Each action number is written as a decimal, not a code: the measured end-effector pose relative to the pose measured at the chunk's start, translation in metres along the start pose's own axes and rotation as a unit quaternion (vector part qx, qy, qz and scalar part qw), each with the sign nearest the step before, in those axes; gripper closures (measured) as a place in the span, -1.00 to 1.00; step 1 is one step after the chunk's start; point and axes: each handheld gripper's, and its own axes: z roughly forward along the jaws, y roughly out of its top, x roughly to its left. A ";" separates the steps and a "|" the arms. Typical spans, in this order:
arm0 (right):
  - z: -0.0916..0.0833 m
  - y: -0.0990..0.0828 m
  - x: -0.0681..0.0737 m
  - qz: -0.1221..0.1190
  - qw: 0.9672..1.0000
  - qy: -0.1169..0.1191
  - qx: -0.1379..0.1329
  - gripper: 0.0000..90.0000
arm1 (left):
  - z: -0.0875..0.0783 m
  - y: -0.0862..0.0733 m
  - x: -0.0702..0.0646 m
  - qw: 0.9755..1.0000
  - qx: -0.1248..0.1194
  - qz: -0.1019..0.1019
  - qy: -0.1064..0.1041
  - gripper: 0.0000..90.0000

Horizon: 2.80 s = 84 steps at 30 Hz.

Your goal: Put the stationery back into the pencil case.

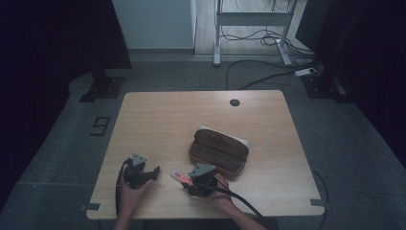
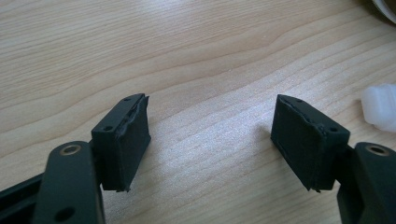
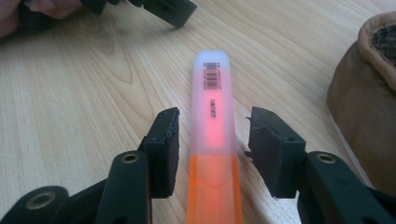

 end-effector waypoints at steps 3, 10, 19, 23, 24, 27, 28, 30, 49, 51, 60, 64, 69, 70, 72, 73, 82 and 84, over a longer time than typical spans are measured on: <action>0.001 -0.001 0.000 -0.002 1.000 0.000 0.005 0.21 | 0.000 0.000 0.000 1.000 0.000 0.000 0.001 -0.39; 0.002 -0.004 0.000 -0.003 1.000 -0.003 0.014 0.39 | 0.000 0.000 0.000 1.000 -0.001 0.000 0.000 -0.39; 0.001 -0.003 -0.001 -0.006 1.000 -0.006 0.018 0.46 | 0.000 0.000 0.000 1.000 0.000 0.000 0.000 -0.39; -0.002 -0.002 -0.001 -0.008 1.000 -0.001 0.014 0.46 | 0.000 0.000 0.000 1.000 0.000 0.000 0.000 -0.39; -0.004 -0.001 -0.002 -0.008 1.000 0.000 0.010 0.46 | 0.000 0.000 0.000 1.000 0.000 0.000 0.000 -0.39; -0.009 0.001 -0.003 -0.007 1.000 0.000 0.000 0.46 | 0.000 0.000 0.000 1.000 0.000 0.000 0.000 -0.39; -0.011 0.002 -0.004 -0.005 1.000 0.000 -0.004 0.46 | 0.000 0.000 0.000 1.000 0.000 0.000 0.000 -0.39; -0.016 0.004 -0.005 -0.006 1.000 0.000 -0.010 0.46 | 0.000 0.000 0.000 1.000 0.000 0.000 0.000 -0.39; -0.058 0.017 -0.033 0.008 0.998 -0.014 -0.061 0.46 | 0.000 0.000 0.000 1.000 0.000 0.000 0.000 -0.39; -0.062 0.018 -0.036 0.010 0.998 -0.018 -0.067 0.46 | 0.000 0.000 0.000 1.000 0.000 0.000 0.000 -0.39; -0.076 0.018 -0.056 0.019 0.996 -0.026 -0.081 0.46 | 0.000 0.000 0.000 1.000 0.000 0.000 0.000 -0.39; -0.081 0.019 -0.062 0.019 0.996 -0.030 -0.085 0.46 | 0.000 0.000 0.000 1.000 0.000 0.000 0.000 -0.39; -0.086 0.019 -0.068 0.020 0.995 -0.032 -0.088 0.46 | 0.000 0.000 0.000 1.000 0.000 0.000 0.000 -0.39; -0.087 0.019 -0.070 0.020 0.995 -0.033 -0.090 0.46 | 0.000 0.000 0.000 1.000 0.000 0.000 0.000 -0.39; -0.089 0.019 -0.073 0.022 0.995 -0.033 -0.091 0.46 | 0.000 0.000 0.000 1.000 0.000 0.000 0.000 -0.39; -0.089 0.019 -0.074 0.022 0.995 -0.034 -0.092 0.46 | 0.000 0.000 0.000 1.000 0.000 -0.001 0.000 -0.39; -0.100 0.019 -0.087 0.028 0.993 -0.046 -0.106 0.46 | 0.000 0.000 0.000 1.000 0.000 0.000 0.000 -0.39; -0.102 0.019 -0.089 0.028 0.993 -0.050 -0.107 0.46 | 0.000 0.000 0.000 1.000 0.000 0.000 0.000 -0.39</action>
